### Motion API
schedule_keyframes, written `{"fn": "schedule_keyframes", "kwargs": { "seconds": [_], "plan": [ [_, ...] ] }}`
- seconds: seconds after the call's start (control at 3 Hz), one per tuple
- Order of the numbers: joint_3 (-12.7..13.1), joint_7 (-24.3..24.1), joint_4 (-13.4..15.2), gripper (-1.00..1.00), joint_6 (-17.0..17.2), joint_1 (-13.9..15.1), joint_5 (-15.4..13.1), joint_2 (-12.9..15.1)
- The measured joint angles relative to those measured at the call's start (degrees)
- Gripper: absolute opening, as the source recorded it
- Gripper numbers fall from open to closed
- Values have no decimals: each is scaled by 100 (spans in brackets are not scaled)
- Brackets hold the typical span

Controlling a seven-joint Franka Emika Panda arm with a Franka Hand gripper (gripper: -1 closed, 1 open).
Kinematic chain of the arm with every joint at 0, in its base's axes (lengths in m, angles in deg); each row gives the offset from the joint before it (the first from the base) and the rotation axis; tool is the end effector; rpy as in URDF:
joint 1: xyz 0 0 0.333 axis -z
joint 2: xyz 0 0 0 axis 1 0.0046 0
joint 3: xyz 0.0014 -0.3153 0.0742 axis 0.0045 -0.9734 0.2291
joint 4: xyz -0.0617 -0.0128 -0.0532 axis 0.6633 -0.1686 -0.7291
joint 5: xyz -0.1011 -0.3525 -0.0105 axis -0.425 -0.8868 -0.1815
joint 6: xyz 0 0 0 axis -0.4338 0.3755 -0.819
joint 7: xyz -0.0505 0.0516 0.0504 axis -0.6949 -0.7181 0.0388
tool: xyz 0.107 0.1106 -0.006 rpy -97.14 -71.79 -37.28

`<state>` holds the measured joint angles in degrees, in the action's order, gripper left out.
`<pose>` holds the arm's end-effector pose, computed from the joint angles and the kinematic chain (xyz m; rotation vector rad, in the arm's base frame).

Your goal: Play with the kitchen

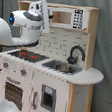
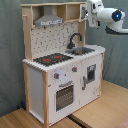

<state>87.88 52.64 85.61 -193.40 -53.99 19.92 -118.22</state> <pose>0.4163 0.2135 0.7341 1.5894 0.7149 1.4666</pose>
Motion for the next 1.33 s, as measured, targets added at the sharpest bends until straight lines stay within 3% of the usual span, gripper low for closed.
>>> {"fn": "schedule_keyframes", "kwargs": {
  "seconds": [0.67, 1.33],
  "plan": [
    [626, -31, -669, -100, 7, 613, 1, 415],
    [1427, -61, -1293, -100, 12, 1361, 3, 771]
  ]
}}
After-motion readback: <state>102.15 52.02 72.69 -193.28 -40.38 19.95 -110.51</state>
